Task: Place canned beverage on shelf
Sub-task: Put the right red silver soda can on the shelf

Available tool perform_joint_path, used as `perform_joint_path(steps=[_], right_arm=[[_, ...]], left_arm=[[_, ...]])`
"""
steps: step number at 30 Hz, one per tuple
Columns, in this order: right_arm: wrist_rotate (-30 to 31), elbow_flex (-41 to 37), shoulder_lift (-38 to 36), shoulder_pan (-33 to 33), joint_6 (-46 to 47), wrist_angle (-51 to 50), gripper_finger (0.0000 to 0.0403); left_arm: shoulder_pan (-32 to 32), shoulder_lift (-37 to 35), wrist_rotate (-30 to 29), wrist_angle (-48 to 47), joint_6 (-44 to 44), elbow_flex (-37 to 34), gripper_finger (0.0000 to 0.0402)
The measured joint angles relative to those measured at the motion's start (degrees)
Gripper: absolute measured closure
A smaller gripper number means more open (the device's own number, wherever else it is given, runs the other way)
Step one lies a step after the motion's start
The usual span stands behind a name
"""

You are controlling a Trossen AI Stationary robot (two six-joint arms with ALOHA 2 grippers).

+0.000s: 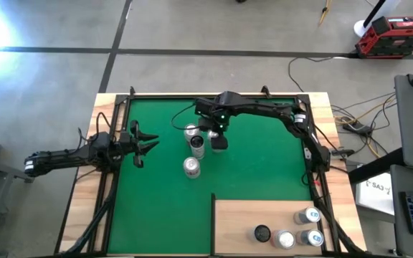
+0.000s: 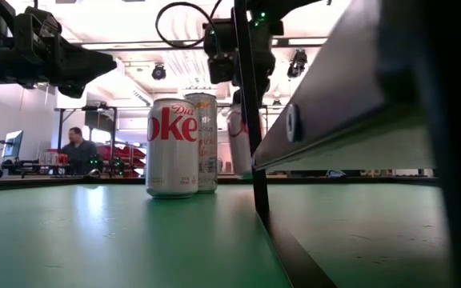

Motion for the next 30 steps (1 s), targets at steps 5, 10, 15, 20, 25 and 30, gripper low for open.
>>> perform_joint_path(steps=[5, 10, 15, 20, 25, 30], right_arm=[[-0.6, 0.0, -1.8, 2.3, 4.1, -4.4, 0.0106], [0.3, 0.0, -4.1, 5.5, 12.3, -6.5, 0.0106], [1.7, -0.4, -5.0, 8.2, 21.0, -7.9, 0.0106], [-0.9, -1.3, -6.4, 9.5, 32.7, -7.9, 0.0106], [0.4, -3.5, -8.0, 11.7, 40.7, -7.8, 0.0106], [1.6, -7.9, -9.8, 14.5, 45.1, -5.7, 0.0106]], left_arm=[[0.0, 0.0, 0.0, 0.0, 0.0, 0.0, 0.0313], [0.0, 0.0, 0.0, 0.0, 0.0, 0.0, 0.0313], [0.0, 0.0, 0.0, 0.0, 0.0, 0.0, 0.0313], [0.0, 0.0, 0.0, 0.0, 0.0, 0.0, 0.0313], [0.0, 0.0, 0.0, 0.0, 0.0, 0.0, 0.0313], [0.0, 0.0, 0.0, 0.0, 0.0, 0.0, 0.0313]])
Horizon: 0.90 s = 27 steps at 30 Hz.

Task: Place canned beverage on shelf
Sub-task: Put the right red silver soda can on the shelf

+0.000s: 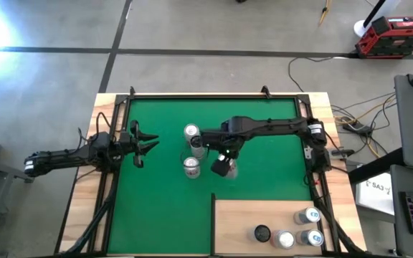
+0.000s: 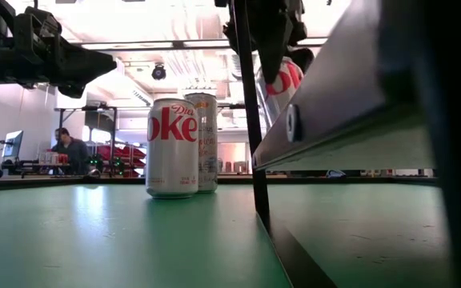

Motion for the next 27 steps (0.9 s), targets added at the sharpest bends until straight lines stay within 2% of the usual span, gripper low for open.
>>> perform_joint_path(steps=[11, 14, 18, 23, 27], right_arm=[[2.9, -20.4, -10.5, 3.6, 8.4, 19.9, 0.0106], [4.7, -26.4, -14.2, 5.3, 11.8, 25.5, 0.0106], [10.0, -32.7, -17.9, 8.5, 16.0, 31.8, 0.0106], [16.8, -35.3, -20.1, 12.9, 19.1, 33.1, 0.0106], [18.2, -33.9, -20.3, 14.3, 20.2, 31.4, 0.0106]], left_arm=[[0.0, 0.0, 0.0, 0.0, 0.0, 0.0, 0.0313], [0.0, 0.0, 0.0, 0.0, 0.0, 0.0, 0.0313], [0.0, 0.0, 0.0, 0.0, 0.0, 0.0, 0.0313], [0.0, 0.0, 0.0, 0.0, 0.0, 0.0, 0.0313], [0.0, 0.0, 0.0, 0.0, 0.0, 0.0, 0.0313]])
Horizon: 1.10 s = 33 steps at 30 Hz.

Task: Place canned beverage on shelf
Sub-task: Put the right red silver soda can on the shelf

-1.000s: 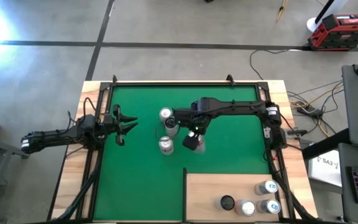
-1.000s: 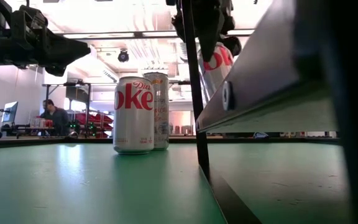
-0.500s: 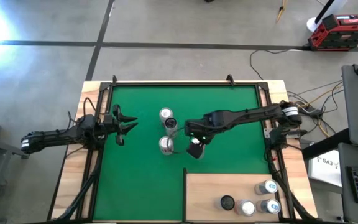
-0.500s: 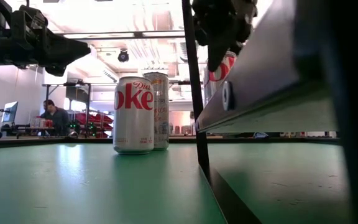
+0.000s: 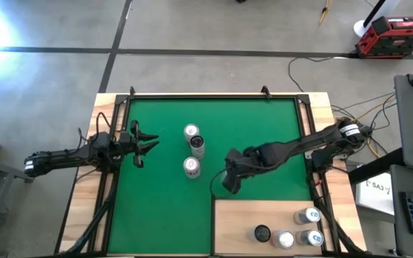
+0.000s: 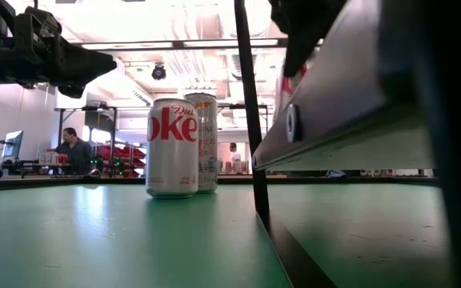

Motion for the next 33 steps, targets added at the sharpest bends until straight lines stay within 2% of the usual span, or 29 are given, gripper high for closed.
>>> perform_joint_path(steps=[7, 20, 33], right_arm=[[-3.4, 2.6, 0.1, 0.4, 4.4, -3.8, 0.0098], [-3.2, 9.3, 3.3, 7.4, 9.9, -6.4, 0.0098], [-3.2, 25.5, 13.8, 14.0, 7.8, -18.8, 0.0099]], left_arm=[[0.0, 0.0, 0.0, 0.0, 0.0, 0.0, 0.0313], [0.0, 0.0, 0.0, 0.0, 0.0, 0.0, 0.0313], [0.0, 0.0, 0.0, 0.0, 0.0, 0.0, 0.0313]])
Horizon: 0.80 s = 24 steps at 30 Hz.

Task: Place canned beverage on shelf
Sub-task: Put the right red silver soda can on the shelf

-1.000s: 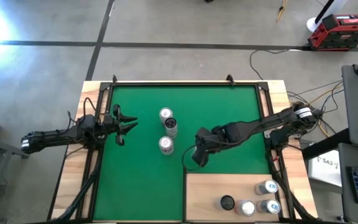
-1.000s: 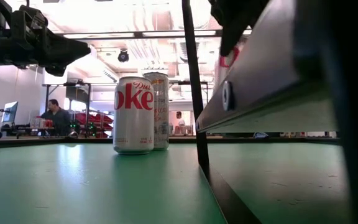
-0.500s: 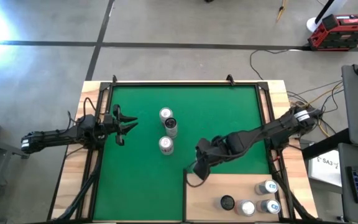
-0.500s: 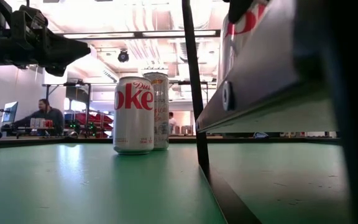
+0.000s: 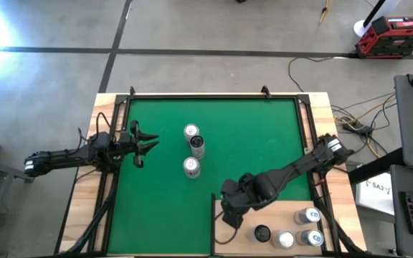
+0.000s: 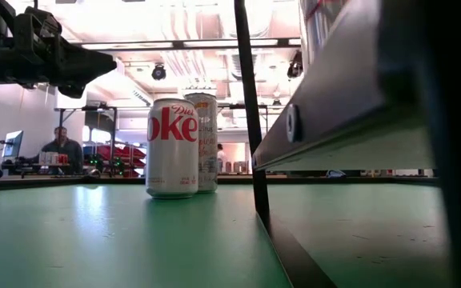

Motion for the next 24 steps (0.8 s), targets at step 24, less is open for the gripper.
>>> perform_joint_path(steps=[24], right_arm=[[4.1, 13.7, 10.6, 8.3, 4.2, -1.4, 0.0098]], left_arm=[[0.0, 0.0, 0.0, 0.0, 0.0, 0.0, 0.0313]])
